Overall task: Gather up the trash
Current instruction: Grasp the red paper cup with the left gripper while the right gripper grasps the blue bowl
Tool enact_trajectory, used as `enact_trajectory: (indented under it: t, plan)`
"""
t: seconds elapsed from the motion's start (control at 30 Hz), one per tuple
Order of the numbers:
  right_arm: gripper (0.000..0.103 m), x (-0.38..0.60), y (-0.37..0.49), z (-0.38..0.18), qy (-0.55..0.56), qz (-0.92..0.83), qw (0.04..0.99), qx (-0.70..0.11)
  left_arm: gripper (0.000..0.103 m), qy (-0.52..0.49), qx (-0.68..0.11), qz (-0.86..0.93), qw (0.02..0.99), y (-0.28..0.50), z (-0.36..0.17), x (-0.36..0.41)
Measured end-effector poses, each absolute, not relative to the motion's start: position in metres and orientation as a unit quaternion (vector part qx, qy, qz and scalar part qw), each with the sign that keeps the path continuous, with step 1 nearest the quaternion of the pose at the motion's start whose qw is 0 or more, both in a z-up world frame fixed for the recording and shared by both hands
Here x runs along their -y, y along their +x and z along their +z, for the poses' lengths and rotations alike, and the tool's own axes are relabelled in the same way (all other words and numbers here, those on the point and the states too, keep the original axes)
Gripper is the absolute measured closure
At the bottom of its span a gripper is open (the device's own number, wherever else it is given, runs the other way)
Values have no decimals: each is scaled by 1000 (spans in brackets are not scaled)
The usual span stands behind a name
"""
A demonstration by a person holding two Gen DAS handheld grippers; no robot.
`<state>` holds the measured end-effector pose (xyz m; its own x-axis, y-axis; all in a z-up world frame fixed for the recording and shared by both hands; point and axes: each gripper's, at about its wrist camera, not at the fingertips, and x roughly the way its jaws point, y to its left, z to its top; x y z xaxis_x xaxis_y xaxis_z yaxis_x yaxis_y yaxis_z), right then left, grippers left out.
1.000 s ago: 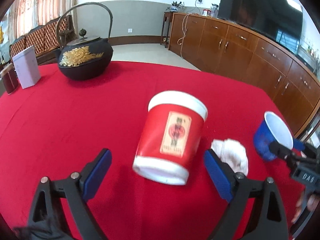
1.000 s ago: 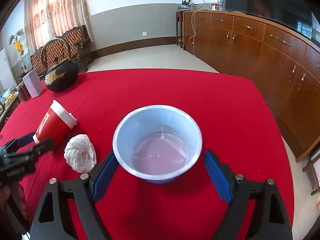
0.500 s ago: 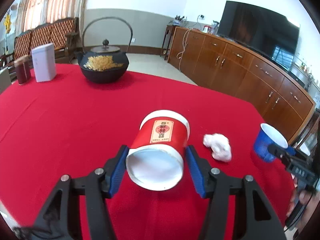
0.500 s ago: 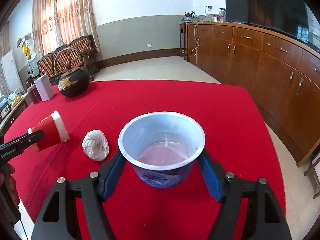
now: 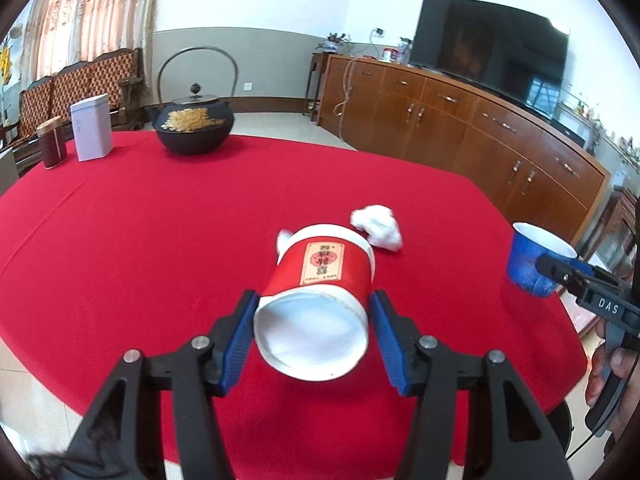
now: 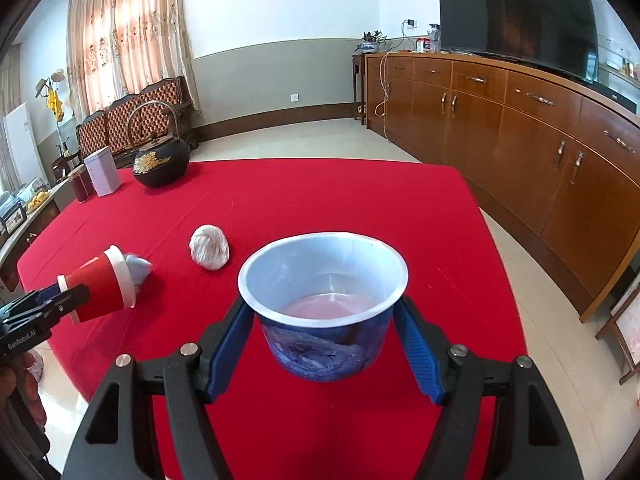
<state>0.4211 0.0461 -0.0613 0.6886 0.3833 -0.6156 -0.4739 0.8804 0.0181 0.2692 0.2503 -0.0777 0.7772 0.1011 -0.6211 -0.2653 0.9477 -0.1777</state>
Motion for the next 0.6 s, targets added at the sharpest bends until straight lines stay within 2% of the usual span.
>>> enact_trajectory:
  t: [0.6]
  plan:
    - [30,8,386,-63,-56,218,916,-331,46,-100,-318,86,939,249,-76,-203]
